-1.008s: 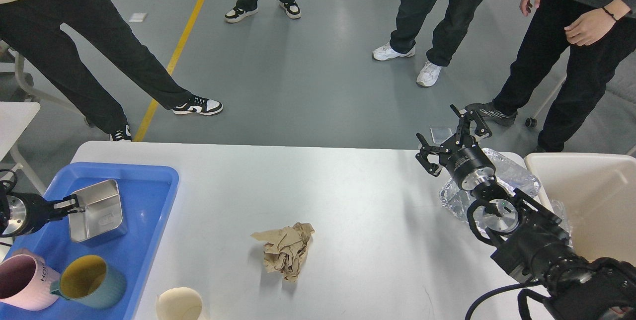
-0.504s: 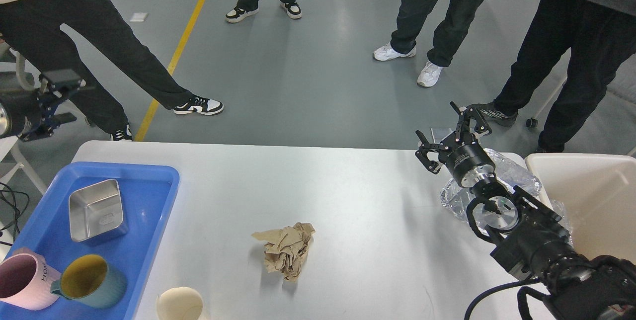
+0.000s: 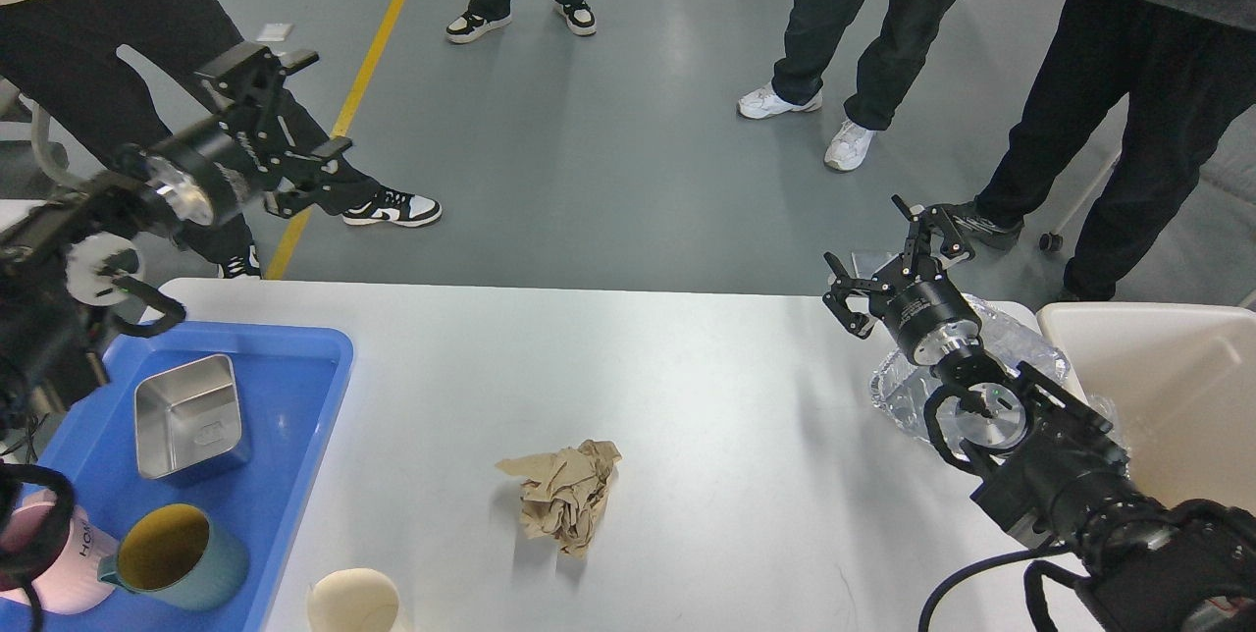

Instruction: Tidy desktop

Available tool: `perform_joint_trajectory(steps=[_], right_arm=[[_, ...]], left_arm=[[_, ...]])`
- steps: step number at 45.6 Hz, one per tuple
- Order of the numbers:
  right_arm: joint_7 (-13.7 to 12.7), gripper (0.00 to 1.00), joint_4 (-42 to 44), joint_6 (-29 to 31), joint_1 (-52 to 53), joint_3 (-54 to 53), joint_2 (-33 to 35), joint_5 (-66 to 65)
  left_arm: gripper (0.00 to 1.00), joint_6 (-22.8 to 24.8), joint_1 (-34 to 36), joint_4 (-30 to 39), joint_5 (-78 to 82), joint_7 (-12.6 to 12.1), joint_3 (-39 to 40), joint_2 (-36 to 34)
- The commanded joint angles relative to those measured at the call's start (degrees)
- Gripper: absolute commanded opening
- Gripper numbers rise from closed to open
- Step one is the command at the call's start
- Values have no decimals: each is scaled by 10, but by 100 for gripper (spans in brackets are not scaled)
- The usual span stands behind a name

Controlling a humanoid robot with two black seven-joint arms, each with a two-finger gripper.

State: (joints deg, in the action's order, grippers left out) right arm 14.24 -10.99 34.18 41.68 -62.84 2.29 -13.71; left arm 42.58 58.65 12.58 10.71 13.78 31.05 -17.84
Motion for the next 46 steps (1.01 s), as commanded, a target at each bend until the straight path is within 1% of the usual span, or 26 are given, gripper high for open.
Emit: perform_joint_trajectory(steps=[1, 3, 6, 10, 16, 29, 34, 46], right_arm=[[0, 100, 1, 0, -1, 0, 3, 0], [0, 100, 1, 0, -1, 0, 6, 0], [0, 100, 1, 0, -1, 0, 10, 0], [-1, 100, 2, 0, -3, -1, 17, 0], [-1, 100, 2, -1, -2, -2, 20, 1], [-1, 100, 3, -1, -1, -2, 22, 0], [-1, 100, 2, -1, 0, -2, 22, 1], [-3, 100, 1, 0, 2, 3, 22, -3]], left_arm=[[96, -22, -30, -11, -3, -23, 100, 89], [96, -31, -35, -19, -3, -37, 124, 115], [96, -38, -53, -31, -3, -48, 163, 147], [96, -40, -78, -38, -3, -47, 200, 173], [97, -39, -122, -38, -13, -46, 241, 176], [96, -40, -139, -38, -17, -47, 246, 170], [96, -43, -139, -38, -16, -44, 245, 171], [96, -62, -139, -38, -16, -42, 241, 175]])
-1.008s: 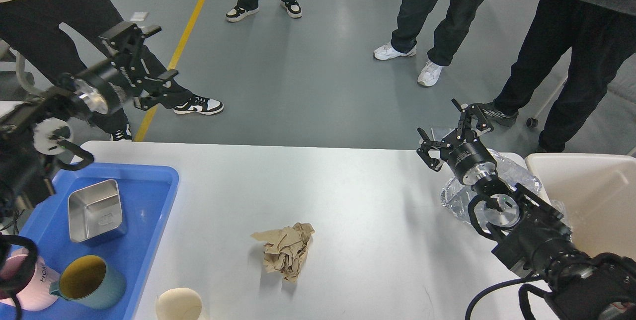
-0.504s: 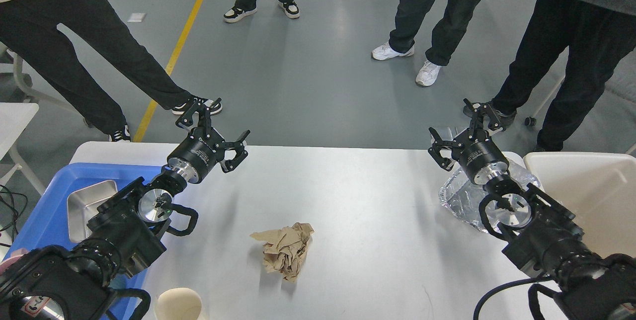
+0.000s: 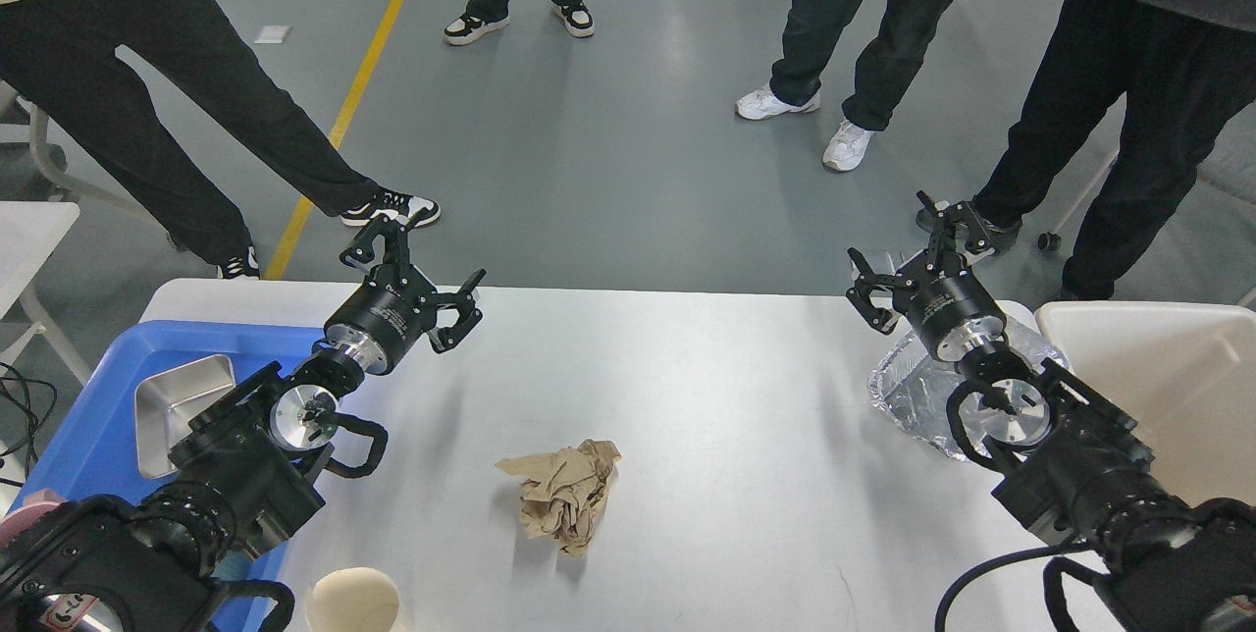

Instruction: Tidy desktop

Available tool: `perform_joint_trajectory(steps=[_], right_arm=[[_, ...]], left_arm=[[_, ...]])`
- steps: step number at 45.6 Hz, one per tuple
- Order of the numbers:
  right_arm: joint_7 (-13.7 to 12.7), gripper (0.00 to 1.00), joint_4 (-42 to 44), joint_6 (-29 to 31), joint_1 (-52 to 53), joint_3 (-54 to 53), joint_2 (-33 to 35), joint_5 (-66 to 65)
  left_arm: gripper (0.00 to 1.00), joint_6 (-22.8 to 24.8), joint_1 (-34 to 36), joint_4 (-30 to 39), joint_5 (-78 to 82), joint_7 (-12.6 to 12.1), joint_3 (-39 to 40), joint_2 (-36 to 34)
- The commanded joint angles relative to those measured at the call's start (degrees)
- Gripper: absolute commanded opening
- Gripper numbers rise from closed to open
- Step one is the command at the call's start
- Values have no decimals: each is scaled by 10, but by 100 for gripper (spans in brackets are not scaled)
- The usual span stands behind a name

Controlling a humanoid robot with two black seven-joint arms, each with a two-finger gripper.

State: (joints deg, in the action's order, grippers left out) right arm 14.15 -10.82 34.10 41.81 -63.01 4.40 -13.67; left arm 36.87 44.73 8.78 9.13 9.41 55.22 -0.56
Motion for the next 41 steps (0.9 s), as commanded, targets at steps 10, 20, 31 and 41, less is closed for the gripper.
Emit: perform_joint_trajectory(steps=[10, 20, 31, 41], right_arm=[[-9, 100, -125, -2, -2, 185, 134, -121], [-86, 100, -505, -55, -2, 424, 466, -280], [-136, 100, -747, -29, -53, 436, 760, -381], [-136, 100, -816, 11, -66, 434, 902, -380]], left_arm=[[96, -6, -4, 0, 0, 6, -3, 9], [96, -5, -4, 1, 1, 14, -4, 24], [96, -5, -5, 0, 1, 29, -4, 40], [96, -7, -12, 1, 2, 29, -6, 56]])
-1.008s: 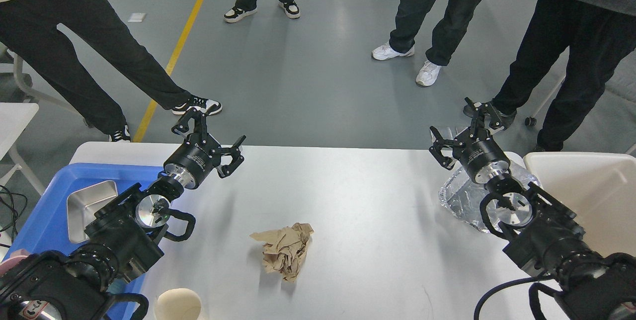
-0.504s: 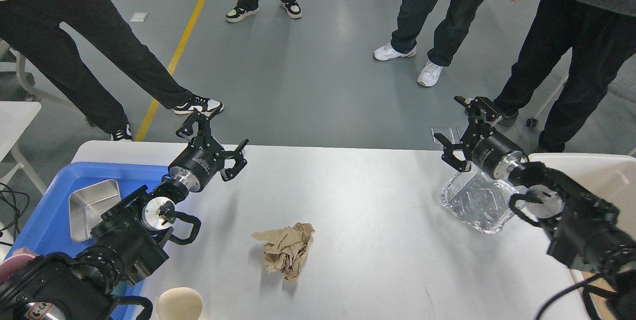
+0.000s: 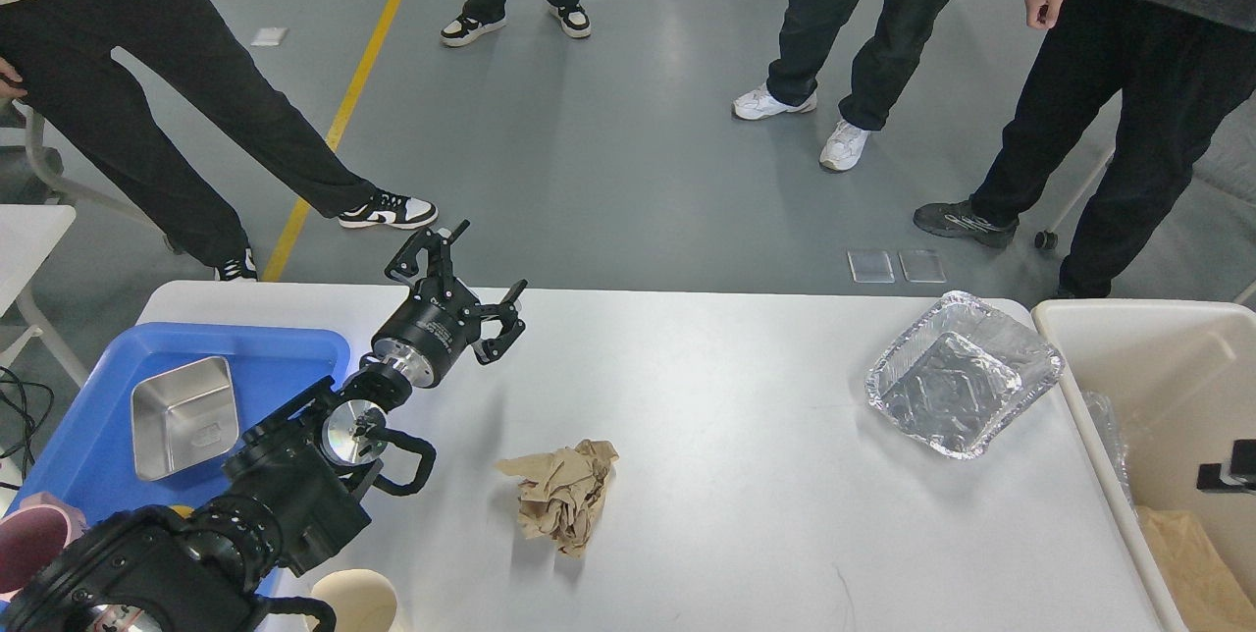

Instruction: Tidy desktop

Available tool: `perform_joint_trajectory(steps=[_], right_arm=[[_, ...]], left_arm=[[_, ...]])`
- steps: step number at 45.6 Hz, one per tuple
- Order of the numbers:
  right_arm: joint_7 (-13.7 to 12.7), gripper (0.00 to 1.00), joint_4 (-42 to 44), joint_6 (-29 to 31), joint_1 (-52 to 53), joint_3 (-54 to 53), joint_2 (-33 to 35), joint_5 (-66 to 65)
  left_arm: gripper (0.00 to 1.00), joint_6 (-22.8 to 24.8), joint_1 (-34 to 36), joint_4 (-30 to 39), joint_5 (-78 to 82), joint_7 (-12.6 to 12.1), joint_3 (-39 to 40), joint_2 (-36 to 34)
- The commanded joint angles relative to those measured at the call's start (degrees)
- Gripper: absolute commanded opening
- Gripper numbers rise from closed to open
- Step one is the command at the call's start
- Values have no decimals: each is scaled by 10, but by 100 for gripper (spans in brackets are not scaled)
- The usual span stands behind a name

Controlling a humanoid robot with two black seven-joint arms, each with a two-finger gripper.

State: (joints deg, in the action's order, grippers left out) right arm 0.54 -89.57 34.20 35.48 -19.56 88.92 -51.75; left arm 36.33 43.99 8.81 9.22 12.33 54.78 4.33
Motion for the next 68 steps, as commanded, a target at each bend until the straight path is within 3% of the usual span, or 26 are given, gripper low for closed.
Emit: perform_joint_trajectory(steps=[1, 11, 42, 47, 54, 61, 68], right_arm=[[0, 100, -35, 12, -1, 0, 63, 1], [-9, 100, -62, 31, 9, -5, 118, 2], [-19, 100, -44, 24, 10, -21, 114, 6], [-40, 100, 2, 24, 6, -50, 51, 5], [-87, 100, 162, 39, 18, -81, -114, -13], [-98, 100, 285, 68, 59, -80, -240, -63], [-100, 100, 373, 71, 79, -79, -320, -63]], left_arm=[[96, -1, -5, 0, 1, 0, -1, 7], [96, 0, -5, 1, 1, 0, -2, 8], [96, 0, -15, 1, 5, 1, -2, 15], [96, 0, -20, 1, 5, 2, -2, 14], [96, 1, -28, 1, 6, 4, -2, 9], [96, 0, -32, 1, 7, 10, -2, 5], [96, -1, -34, 1, 8, 10, -2, 4]])
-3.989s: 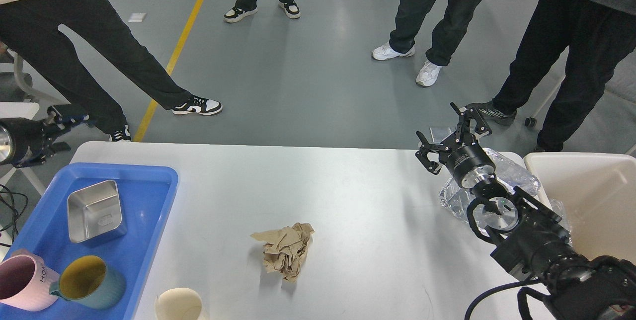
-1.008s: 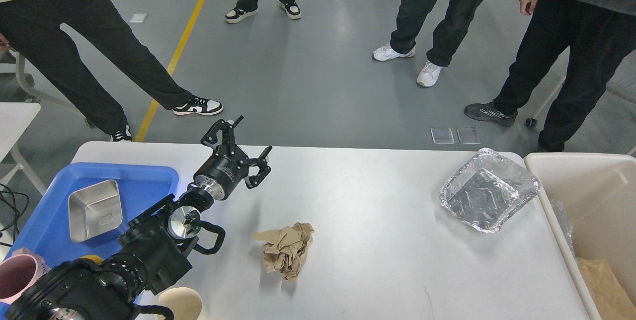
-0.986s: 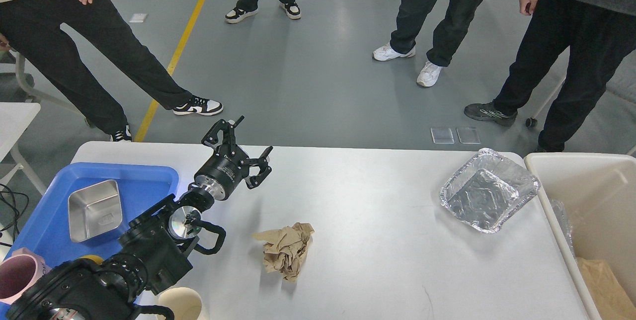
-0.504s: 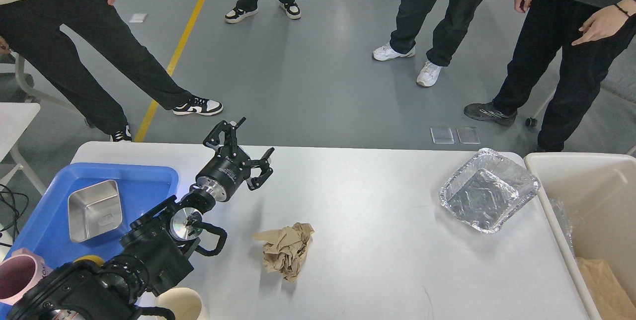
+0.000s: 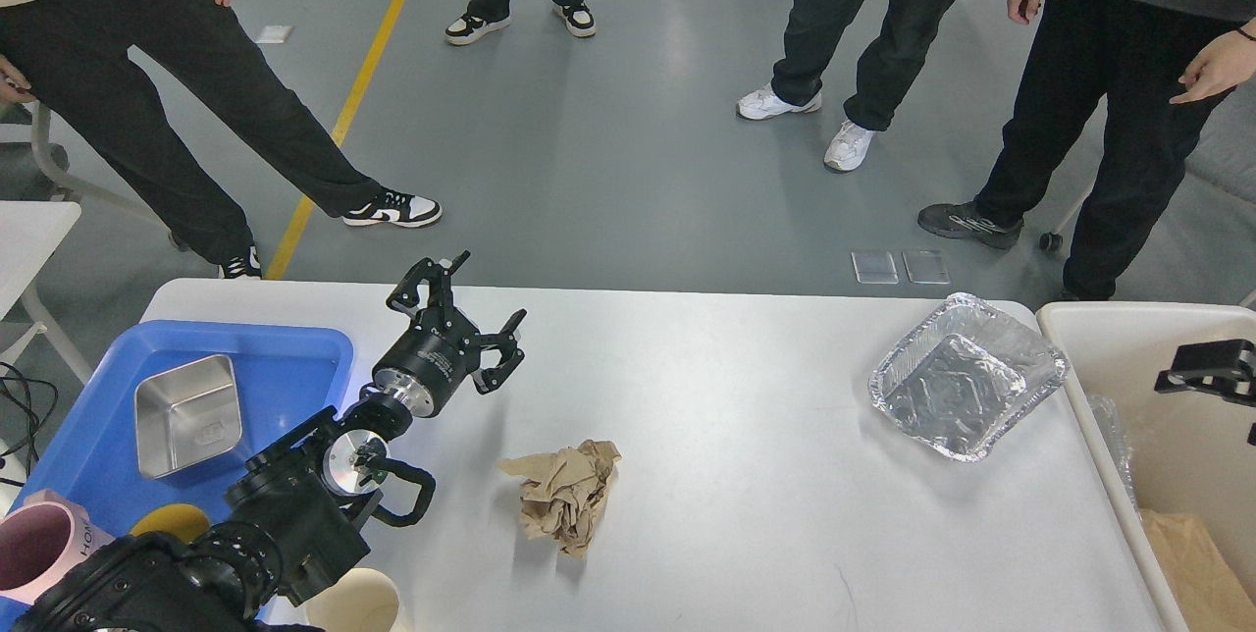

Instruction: Tidy desktop

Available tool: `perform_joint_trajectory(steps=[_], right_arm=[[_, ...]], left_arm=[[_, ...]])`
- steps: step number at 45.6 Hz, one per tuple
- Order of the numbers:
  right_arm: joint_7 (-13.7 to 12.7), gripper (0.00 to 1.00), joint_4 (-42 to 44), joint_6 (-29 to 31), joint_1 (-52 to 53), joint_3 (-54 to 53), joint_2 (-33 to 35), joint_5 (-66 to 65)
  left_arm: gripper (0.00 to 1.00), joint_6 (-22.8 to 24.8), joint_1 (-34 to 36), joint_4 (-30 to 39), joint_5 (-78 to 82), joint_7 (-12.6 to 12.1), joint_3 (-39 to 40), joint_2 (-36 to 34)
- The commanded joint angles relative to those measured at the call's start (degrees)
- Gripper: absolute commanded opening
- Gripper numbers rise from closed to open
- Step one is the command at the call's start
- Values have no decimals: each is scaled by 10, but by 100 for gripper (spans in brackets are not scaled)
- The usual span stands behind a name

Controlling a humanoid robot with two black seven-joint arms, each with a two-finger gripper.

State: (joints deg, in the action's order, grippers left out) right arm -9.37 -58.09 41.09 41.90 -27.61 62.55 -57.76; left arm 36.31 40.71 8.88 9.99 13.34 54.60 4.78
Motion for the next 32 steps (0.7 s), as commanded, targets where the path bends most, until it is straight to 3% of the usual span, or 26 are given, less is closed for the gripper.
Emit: perform_joint_trajectory(steps=[1, 17, 32], right_arm=[[-1, 100, 68, 2, 16, 2, -66, -2], [1, 100, 216, 4, 62, 10, -175, -37], [-6, 100, 242, 3, 75, 7, -212, -26]], left_arm=[[96, -1, -2, 0, 0, 1, 0, 0], [96, 0, -11, 0, 0, 2, 0, 0], [96, 0, -12, 0, 0, 2, 0, 1]])
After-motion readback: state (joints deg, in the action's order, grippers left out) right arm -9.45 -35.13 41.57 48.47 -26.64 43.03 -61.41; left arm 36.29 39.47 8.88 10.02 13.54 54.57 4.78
